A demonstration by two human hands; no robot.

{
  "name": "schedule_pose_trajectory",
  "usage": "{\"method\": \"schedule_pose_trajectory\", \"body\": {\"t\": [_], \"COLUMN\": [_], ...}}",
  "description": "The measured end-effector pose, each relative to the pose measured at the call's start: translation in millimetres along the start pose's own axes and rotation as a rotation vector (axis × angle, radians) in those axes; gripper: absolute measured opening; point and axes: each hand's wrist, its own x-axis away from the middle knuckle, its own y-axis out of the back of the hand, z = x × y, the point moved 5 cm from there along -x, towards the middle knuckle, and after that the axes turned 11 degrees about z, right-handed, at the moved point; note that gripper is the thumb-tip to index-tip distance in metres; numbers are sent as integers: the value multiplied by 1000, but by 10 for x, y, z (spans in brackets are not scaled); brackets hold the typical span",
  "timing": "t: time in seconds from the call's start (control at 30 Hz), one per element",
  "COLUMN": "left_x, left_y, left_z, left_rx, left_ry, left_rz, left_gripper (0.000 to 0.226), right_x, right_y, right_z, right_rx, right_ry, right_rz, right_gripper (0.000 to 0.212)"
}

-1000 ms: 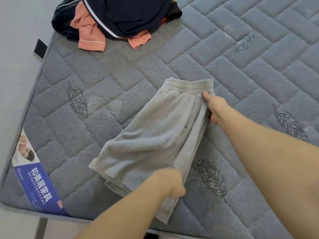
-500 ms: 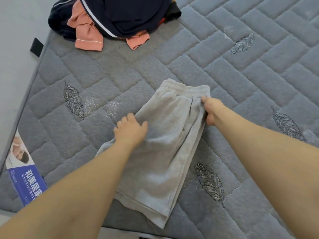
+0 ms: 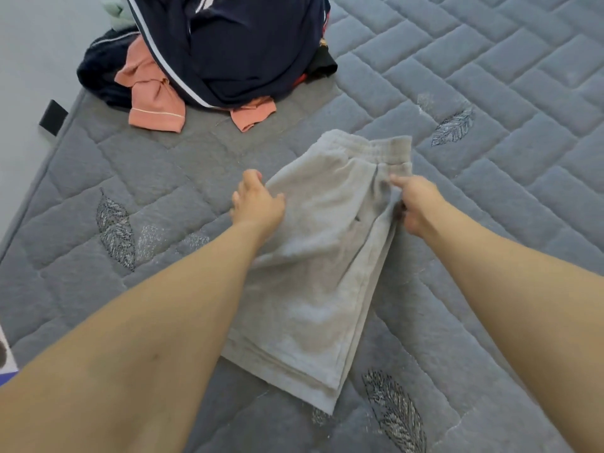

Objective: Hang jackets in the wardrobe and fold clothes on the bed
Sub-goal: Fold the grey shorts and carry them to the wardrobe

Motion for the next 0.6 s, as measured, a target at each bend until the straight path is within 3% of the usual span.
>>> {"method": "schedule_pose_trajectory", "body": {"t": [0.1, 0.17, 0.23, 0.33, 0.43, 0.53, 0.6], "left_x": [133, 322, 503, 679, 700, 735, 798], "left_y": [-110, -143, -117, -18, 5, 136, 234], "left_z": [359, 617, 851, 1150, 1295, 1223, 1107], "left_rx": [-122, -330, -461, -464, -399, -435, -666], "left_ry": [231, 237, 222, 271, 290, 251, 105], "left_rz": [133, 147, 107, 60, 195, 115, -43], "left_gripper": [64, 69, 70, 71, 69, 65, 55], "right_x": [183, 418, 622, 888, 1096, 1205, 1271], "right_y": [-41, -71, -118, -196, -236, -177, -117], "right_z": [-565, -922, -1172, -1444, -1656, -1765, -1765], "right_rx": [182, 396, 512, 551, 739, 686, 560], "right_ry": [-249, -296, -298, -350, -404, -409, -422], "right_rz": [63, 41, 37, 99, 251, 360, 387], "right_gripper": [52, 69, 66, 71, 82, 65, 48]}}
